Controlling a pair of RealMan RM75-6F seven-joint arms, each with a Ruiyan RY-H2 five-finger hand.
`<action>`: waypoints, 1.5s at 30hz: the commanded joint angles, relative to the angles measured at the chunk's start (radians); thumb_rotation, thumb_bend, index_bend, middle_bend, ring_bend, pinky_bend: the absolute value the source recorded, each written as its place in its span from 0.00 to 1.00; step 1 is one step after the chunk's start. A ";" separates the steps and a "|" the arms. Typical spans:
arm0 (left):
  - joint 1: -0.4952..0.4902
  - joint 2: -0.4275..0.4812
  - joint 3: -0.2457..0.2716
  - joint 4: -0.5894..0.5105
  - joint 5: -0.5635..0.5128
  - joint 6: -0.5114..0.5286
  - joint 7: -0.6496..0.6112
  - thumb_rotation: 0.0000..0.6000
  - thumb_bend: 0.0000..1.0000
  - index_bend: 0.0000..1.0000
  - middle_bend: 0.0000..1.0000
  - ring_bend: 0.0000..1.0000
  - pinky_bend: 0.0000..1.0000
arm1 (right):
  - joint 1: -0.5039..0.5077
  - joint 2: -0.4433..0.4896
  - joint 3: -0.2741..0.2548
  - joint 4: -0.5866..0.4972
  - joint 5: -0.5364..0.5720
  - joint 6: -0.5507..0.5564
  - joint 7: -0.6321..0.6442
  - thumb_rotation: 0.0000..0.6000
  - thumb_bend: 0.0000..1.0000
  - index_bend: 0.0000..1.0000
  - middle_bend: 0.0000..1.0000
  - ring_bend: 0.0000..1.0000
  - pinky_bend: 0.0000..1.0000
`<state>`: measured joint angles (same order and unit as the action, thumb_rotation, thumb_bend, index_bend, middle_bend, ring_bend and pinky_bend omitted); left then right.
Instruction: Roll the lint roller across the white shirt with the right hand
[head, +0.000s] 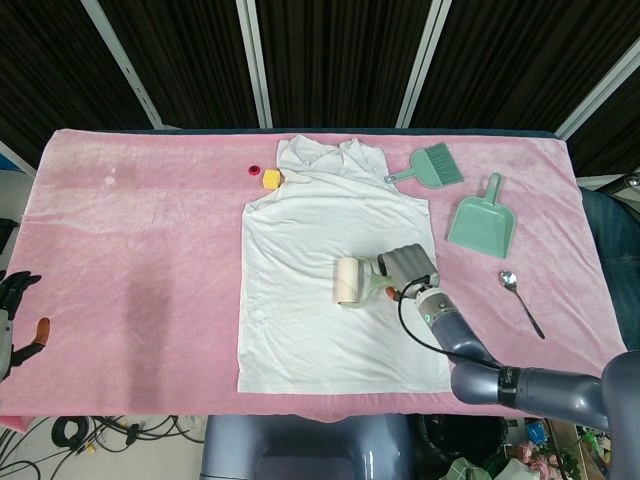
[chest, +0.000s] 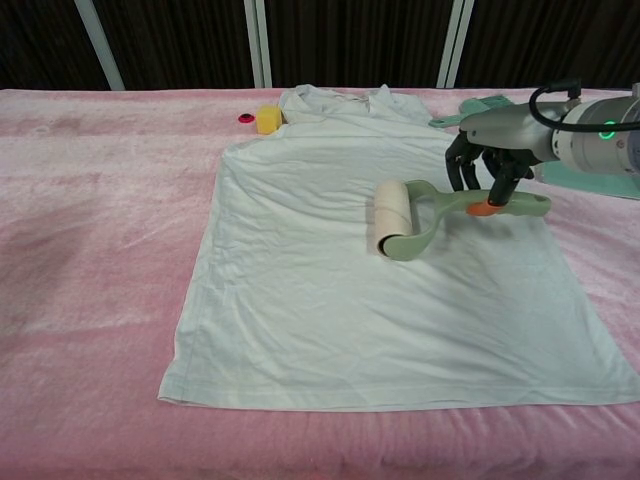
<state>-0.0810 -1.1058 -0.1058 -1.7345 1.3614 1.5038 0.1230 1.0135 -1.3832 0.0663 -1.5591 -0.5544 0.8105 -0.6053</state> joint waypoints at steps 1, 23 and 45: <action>0.001 0.001 -0.001 0.000 0.000 0.001 -0.001 1.00 0.42 0.21 0.17 0.05 0.06 | -0.013 0.019 -0.022 -0.001 -0.009 -0.005 0.007 1.00 0.51 0.74 0.67 0.66 0.72; -0.002 -0.003 0.002 -0.001 0.001 -0.004 0.010 1.00 0.42 0.21 0.17 0.05 0.06 | -0.061 0.090 -0.060 0.006 -0.051 -0.012 0.062 1.00 0.51 0.74 0.67 0.66 0.72; 0.000 0.003 -0.001 -0.002 0.000 -0.001 -0.002 1.00 0.42 0.21 0.17 0.05 0.06 | 0.040 0.010 -0.028 0.000 0.024 -0.014 -0.026 1.00 0.51 0.74 0.67 0.66 0.72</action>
<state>-0.0808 -1.1030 -0.1070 -1.7364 1.3614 1.5026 0.1217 1.0458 -1.3663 0.0335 -1.5581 -0.5367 0.7950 -0.6241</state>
